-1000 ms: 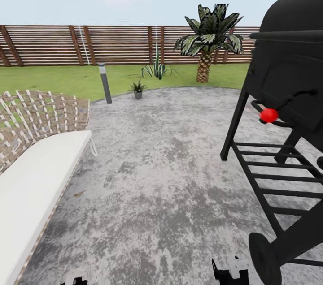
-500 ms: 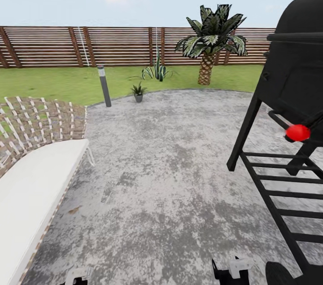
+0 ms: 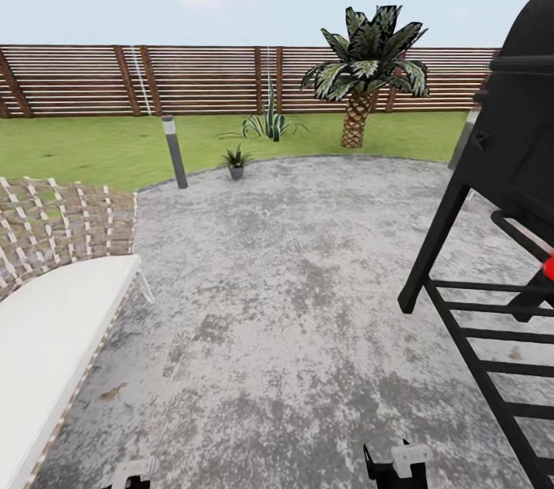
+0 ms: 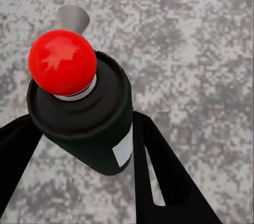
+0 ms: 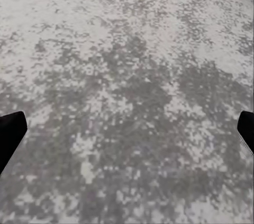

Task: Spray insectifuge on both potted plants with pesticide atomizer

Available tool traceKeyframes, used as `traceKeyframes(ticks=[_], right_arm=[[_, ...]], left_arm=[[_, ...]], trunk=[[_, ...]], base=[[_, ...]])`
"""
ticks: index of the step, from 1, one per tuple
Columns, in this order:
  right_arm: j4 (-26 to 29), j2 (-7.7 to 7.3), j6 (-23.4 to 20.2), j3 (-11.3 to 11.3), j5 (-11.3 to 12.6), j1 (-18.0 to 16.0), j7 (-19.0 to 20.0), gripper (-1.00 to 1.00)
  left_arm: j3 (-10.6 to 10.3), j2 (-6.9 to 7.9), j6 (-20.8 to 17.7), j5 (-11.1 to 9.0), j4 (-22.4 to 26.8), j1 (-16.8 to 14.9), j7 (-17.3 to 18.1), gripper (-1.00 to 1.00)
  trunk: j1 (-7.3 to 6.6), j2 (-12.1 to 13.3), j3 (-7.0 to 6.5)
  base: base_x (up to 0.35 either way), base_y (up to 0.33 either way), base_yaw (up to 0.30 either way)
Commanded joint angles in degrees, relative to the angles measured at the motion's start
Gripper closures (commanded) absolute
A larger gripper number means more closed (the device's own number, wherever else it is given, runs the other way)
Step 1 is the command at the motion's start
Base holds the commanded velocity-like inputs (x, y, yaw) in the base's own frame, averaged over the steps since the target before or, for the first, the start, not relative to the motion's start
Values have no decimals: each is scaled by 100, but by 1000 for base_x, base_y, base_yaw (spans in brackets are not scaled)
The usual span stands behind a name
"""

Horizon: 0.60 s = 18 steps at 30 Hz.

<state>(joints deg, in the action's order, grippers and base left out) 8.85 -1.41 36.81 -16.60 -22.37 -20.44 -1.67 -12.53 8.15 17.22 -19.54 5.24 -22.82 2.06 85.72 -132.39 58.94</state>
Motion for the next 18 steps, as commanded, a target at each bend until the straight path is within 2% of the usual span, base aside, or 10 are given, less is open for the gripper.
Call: traceKeyframes(ticks=[1,18], right_arm=[[-6,1,19,-36,-60,-4,-17,-100],[-6,-6,19,-36,-58,-4,-17,-100]], left_arm=[[-39,2,18,-61,-6,-4,22,100],[-39,2,18,-58,-6,-4,22,100]], trunk=[[2,-2,5],[2,-2,5]], base=[[337,5,0],[337,54,0]])
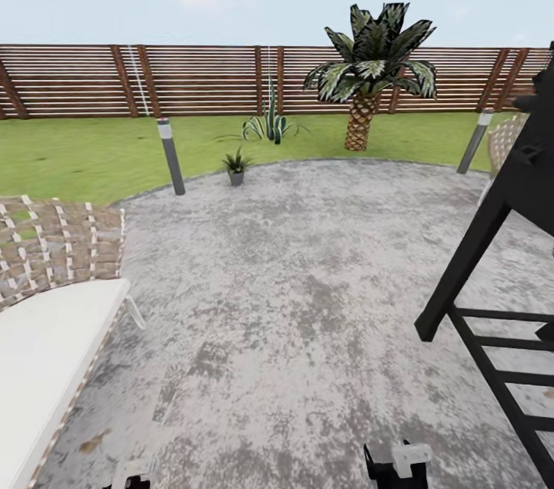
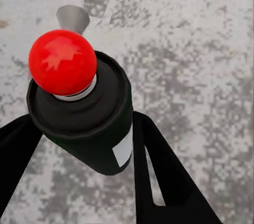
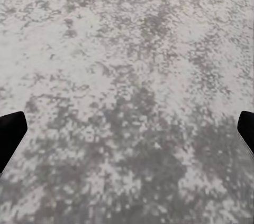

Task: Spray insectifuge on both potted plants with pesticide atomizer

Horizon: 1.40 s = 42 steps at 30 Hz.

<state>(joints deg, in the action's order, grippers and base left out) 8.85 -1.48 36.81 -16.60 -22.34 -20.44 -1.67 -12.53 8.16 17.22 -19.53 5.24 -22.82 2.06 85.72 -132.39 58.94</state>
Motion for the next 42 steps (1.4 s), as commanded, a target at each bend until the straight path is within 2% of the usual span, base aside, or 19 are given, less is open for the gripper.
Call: traceKeyframes(ticks=[1,42], right_arm=[[-6,-1,19,-36,-60,-4,-17,-100],[-6,7,20,-36,-60,-4,-17,-100]], left_arm=[[-39,2,18,-60,-6,-4,22,100],[-39,2,18,-60,-6,-4,22,100]], trunk=[[2,-2,5],[2,-2,5]], base=[[338,4,0],[338,0,0]])
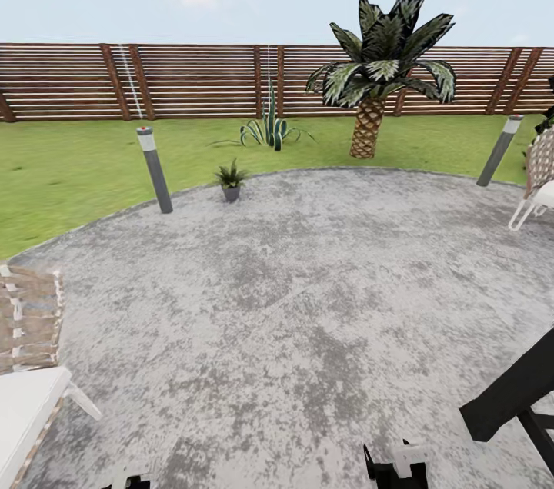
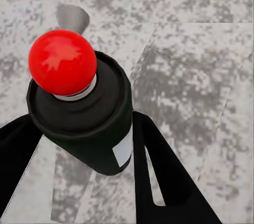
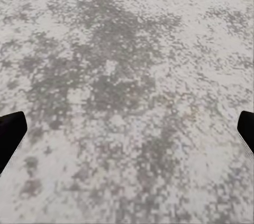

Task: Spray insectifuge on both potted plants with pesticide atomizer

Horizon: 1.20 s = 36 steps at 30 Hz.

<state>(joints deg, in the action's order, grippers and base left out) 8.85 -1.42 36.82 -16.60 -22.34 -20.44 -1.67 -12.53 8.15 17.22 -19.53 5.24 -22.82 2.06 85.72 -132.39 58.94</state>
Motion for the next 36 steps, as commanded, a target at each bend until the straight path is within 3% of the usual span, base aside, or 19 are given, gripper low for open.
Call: traceKeyframes(ticks=[1,36], right_arm=[[-6,0,19,-36,-60,-4,-17,-100],[-15,1,18,-36,-60,-4,-17,-100]], left_arm=[[-39,2,18,-60,-6,-4,22,100],[-41,2,19,-60,-6,-4,22,100]], trunk=[[2,-2,5],[2,-2,5]], base=[[338,0,0],[338,0,0]])
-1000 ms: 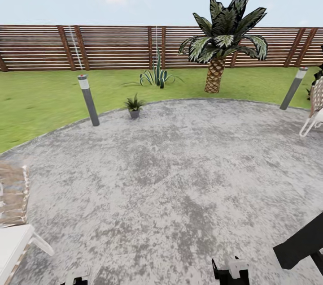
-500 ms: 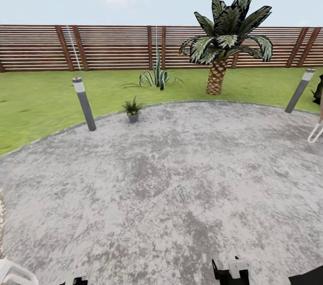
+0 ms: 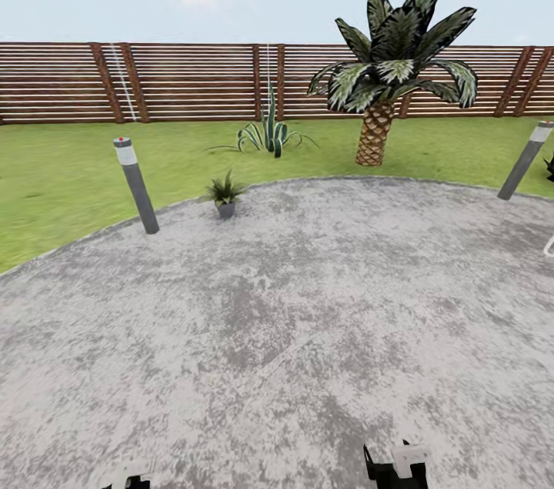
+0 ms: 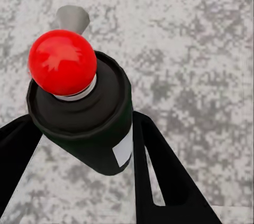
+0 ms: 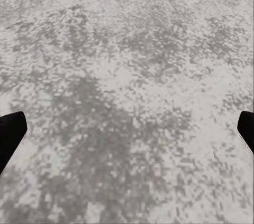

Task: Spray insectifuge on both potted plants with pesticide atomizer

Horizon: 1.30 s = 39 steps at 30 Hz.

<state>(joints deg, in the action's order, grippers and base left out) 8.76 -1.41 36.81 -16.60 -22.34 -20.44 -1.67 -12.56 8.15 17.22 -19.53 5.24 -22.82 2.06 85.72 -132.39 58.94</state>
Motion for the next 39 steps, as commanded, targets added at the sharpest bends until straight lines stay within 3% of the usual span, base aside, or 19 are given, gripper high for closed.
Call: traceKeyframes(ticks=[1,39], right_arm=[[-6,1,19,-36,-60,-4,-17,-100],[-112,-5,19,-36,-69,-4,-12,-100]], left_arm=[[-39,2,18,-60,-6,-4,22,100],[-40,2,25,-60,-6,-4,22,100]], trunk=[[2,-2,5],[2,-2,5]], base=[[338,0,0],[338,0,0]])
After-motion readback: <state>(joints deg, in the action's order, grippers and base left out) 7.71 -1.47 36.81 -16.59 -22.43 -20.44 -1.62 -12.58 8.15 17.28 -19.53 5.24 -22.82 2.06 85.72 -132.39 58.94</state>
